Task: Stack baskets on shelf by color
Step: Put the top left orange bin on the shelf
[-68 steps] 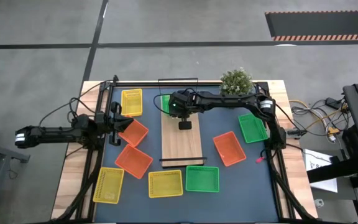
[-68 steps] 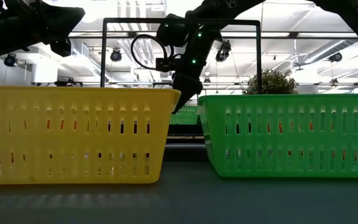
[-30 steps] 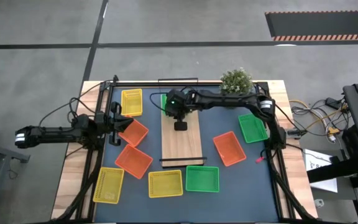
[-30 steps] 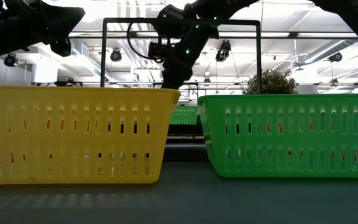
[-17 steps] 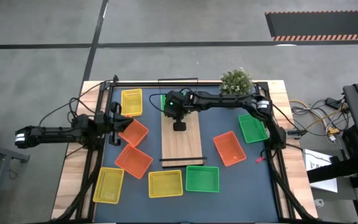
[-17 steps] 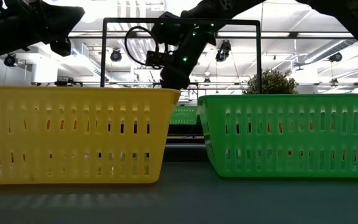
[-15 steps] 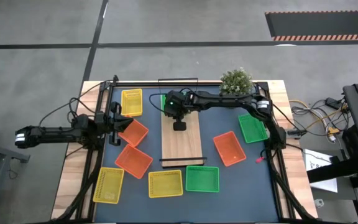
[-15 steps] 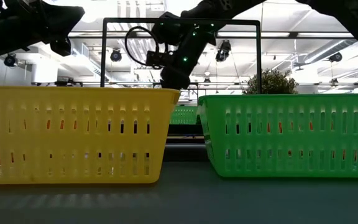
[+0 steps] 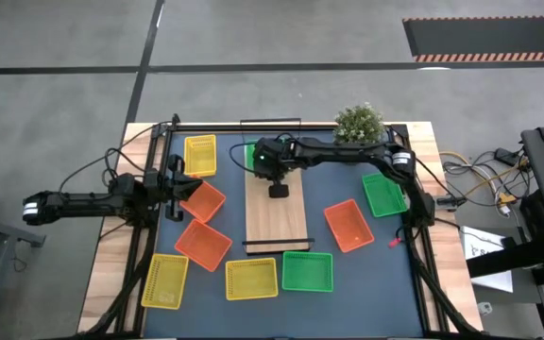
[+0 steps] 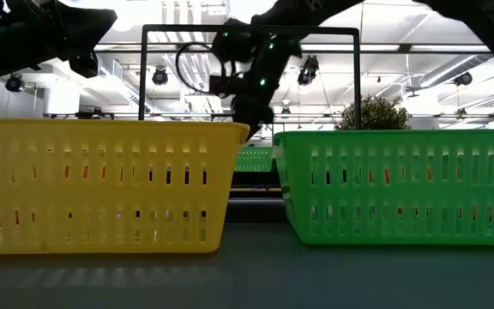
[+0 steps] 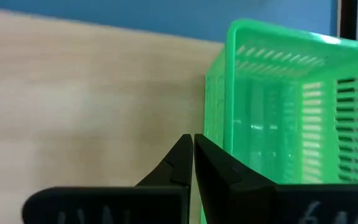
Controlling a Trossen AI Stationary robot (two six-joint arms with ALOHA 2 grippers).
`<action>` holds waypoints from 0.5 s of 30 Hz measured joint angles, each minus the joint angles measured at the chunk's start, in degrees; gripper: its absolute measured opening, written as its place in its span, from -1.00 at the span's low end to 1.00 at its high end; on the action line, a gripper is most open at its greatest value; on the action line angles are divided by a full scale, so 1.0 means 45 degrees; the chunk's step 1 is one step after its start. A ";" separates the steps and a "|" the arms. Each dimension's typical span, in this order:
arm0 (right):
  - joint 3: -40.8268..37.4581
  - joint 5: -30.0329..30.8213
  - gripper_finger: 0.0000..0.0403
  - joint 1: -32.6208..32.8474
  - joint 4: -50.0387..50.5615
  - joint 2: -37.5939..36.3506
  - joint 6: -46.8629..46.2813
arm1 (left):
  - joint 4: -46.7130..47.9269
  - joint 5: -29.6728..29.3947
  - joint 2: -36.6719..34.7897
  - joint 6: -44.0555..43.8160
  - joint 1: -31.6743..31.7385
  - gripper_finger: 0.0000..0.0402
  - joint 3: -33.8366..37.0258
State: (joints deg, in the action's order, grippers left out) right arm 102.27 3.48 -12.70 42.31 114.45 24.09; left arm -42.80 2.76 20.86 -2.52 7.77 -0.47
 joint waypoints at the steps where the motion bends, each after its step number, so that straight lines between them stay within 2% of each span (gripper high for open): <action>1: -0.0007 0.0065 -0.96 0.0124 0.0229 -0.0260 0.0001 | 0.0022 -0.0002 0.0000 -0.0033 -0.0001 -1.00 -0.0001; 7: -0.0948 0.0229 -0.96 0.1126 -0.0064 -0.2411 -0.0212 | 0.0010 -0.0002 0.0091 -0.0368 -0.0004 -1.00 0.0001; 10: -0.2366 0.0237 -0.96 0.1684 -0.1242 -0.3787 -0.0361 | -0.0076 -0.0002 0.0078 -0.0650 -0.0004 -1.00 -0.0001; 15: -0.5666 0.0188 -0.96 0.2500 -0.4219 -0.6303 -0.0759 | -0.0142 0.0000 0.0096 -0.1309 -0.0004 -1.00 -0.0001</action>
State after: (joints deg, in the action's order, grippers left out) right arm 76.77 4.33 -1.45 23.33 86.09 20.68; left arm -43.44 2.76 21.29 -8.41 7.75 -0.47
